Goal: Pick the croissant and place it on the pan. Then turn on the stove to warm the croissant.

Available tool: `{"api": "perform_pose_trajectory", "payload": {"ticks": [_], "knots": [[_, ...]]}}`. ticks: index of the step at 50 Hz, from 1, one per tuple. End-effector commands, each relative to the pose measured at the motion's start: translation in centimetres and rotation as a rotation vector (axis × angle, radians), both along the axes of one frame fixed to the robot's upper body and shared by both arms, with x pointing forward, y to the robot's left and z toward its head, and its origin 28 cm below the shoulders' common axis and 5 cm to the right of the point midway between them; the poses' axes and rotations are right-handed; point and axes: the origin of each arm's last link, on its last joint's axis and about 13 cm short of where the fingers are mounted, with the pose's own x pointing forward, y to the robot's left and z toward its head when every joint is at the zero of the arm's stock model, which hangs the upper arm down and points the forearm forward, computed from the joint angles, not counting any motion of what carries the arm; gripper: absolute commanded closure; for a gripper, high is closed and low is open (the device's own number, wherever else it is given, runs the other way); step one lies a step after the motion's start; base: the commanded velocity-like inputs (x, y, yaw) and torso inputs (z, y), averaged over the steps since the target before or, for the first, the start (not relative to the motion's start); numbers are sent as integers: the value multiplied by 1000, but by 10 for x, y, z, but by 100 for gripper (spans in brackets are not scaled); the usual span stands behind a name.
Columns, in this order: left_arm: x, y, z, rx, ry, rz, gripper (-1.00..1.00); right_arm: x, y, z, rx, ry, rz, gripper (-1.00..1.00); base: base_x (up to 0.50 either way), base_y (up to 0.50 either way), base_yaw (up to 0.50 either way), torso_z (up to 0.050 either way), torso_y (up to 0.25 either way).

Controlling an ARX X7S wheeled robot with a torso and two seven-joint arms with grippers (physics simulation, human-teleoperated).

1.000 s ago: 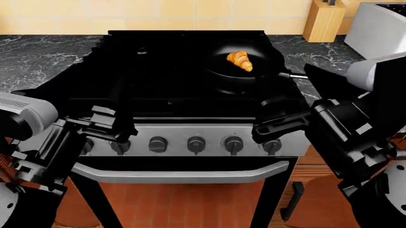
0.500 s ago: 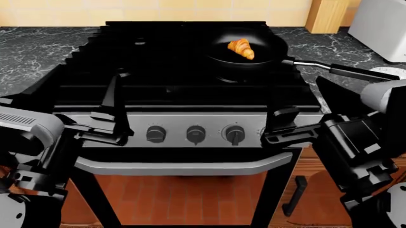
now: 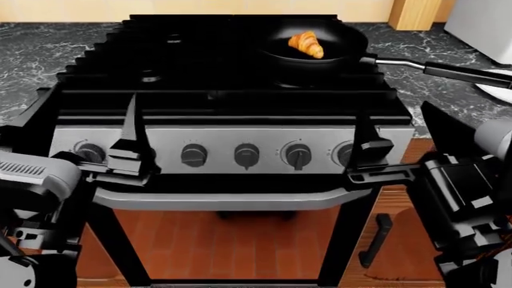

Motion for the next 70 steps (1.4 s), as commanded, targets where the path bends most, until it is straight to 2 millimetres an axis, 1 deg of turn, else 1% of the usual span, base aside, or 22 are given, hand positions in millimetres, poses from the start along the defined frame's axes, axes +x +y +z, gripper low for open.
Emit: {"api": "perform_pose_trajectory", "payload": {"ticks": [1, 12, 17, 27, 70], "knots": [[1, 3, -7, 9, -26, 56, -100, 0, -1, -4, -2, -33, -49, -100, 0, 0, 0, -50, 0], [2, 4, -12, 4, -3, 70, -100, -2, 1, -9, 11, -16, -75, -100, 0, 0, 0, -50, 0], [2, 6, -12, -9, -10, 79, -100, -3, 1, -12, 5, -16, -84, -100, 0, 0, 0, -50, 0], [1, 5, -13, -2, -12, 76, -100, -2, 2, -15, 3, -3, -81, -100, 0, 0, 0, -50, 0], [-1, 5, -14, -14, -22, 71, -100, -5, 1, -15, 14, 6, -99, -100, 0, 0, 0, -50, 0]]}}
